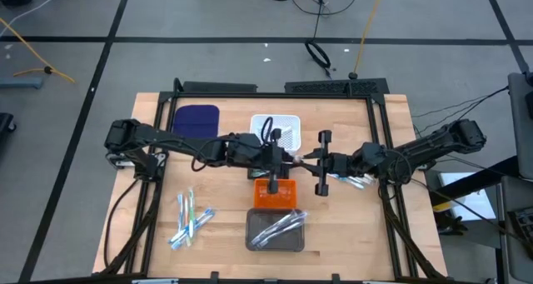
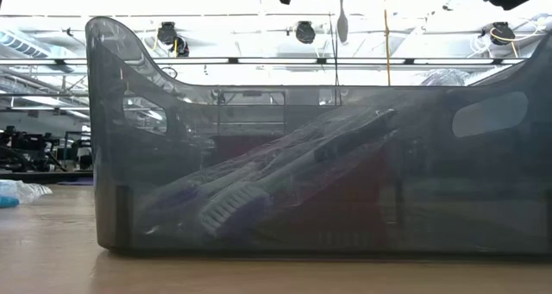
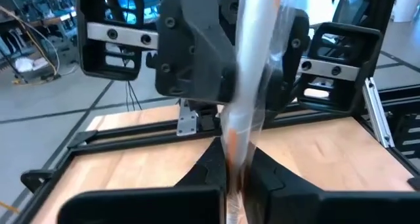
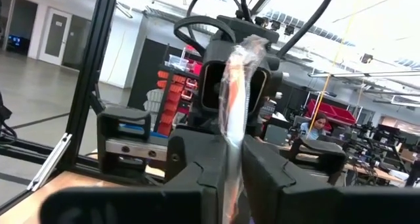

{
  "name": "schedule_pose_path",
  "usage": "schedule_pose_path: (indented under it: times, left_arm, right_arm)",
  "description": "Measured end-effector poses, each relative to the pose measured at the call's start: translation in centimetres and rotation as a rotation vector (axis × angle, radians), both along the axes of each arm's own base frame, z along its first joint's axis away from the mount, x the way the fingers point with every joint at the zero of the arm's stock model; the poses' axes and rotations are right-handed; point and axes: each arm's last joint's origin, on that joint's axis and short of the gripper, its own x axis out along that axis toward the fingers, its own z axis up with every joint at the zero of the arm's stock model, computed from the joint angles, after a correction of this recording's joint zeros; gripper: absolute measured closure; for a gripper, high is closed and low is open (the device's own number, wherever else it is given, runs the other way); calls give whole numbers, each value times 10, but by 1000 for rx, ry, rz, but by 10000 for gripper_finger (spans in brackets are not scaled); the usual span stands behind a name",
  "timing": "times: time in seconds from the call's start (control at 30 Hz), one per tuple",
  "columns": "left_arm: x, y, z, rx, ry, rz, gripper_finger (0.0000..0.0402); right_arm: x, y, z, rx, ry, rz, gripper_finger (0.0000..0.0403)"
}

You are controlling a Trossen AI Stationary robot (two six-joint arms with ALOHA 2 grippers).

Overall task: Pick & Place Toothbrushes
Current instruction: Put the orange toothbrush into the white basket

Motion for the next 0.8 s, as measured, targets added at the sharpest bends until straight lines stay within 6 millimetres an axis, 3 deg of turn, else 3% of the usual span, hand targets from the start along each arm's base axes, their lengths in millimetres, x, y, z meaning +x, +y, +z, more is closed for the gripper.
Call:
schedule_pose_path:
  times: [0.2, 0.53, 0.8]
  left_arm:
    - [-3, 2, -4, 13, 71, 59, 395]
    - [-18, 14, -11, 122, 249, 286, 397]
    - [-27, 61, -16, 129, 362, 425, 396]
  right_arm:
    - [1, 0, -2, -9, 20, -15, 344]
    - [3, -5, -12, 3, 136, -185, 349]
    - [4, -7, -22, -19, 240, -227, 349]
